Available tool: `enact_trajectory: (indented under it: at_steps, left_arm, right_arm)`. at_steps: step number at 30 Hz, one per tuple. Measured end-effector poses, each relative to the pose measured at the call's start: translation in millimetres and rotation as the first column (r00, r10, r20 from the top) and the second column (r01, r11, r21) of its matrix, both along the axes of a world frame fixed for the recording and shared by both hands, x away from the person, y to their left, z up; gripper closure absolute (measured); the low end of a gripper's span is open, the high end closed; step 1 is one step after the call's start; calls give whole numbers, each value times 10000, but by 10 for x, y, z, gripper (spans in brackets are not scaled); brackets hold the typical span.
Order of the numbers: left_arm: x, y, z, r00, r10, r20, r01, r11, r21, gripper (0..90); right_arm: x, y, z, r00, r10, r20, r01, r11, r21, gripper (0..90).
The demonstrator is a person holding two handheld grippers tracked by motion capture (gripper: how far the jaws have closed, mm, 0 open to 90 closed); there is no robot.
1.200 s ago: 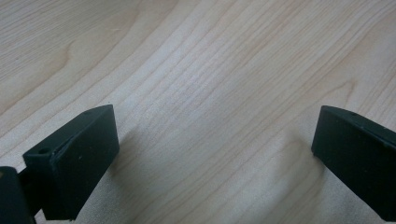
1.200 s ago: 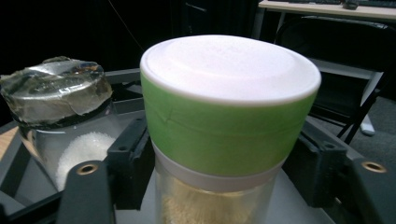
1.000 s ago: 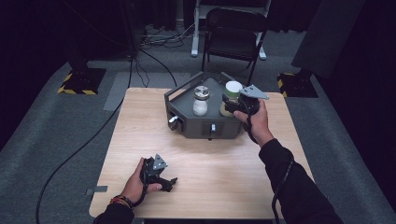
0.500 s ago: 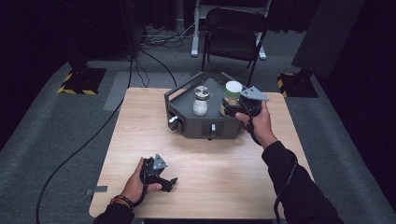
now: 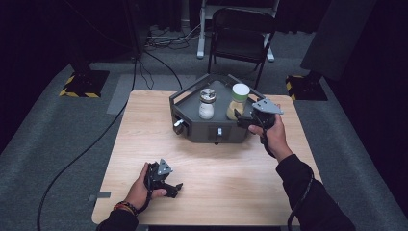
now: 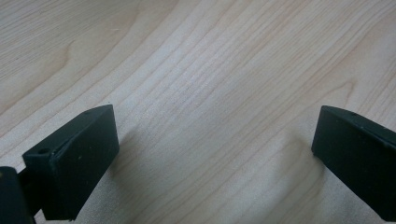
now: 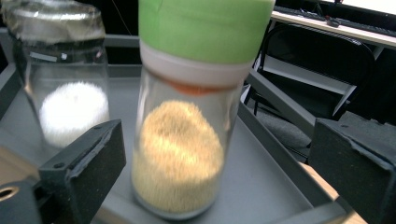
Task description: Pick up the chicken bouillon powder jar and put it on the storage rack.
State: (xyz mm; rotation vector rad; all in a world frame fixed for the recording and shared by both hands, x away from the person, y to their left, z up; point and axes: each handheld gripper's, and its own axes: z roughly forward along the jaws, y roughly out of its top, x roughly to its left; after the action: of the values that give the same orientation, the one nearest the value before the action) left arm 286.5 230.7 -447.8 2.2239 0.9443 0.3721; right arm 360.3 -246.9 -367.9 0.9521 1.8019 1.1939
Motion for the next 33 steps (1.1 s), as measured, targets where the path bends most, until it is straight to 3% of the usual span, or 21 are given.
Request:
enact_trajectory:
  at_steps: [8, 18, 33]
  left_arm:
    - [1, 0, 0, 10000, -5, -1, 5, 10000, 3, 2]
    - [0, 0, -1, 10000, 5, -11, -5, 10000, -11, 2]
    - [0, 0, 0, 10000, -2, -3, 2, 10000, 0, 2]
  right_arm:
    - [-158, -41, -136, 9992, 90, 394, -75, 9992, -382, 31]
    - [-301, -102, -216, 9967, 564, 588, -537, 9975, -470, 26]
    - [-528, -201, -379, 9890, 1430, 369, -1393, 9863, -881, 24]
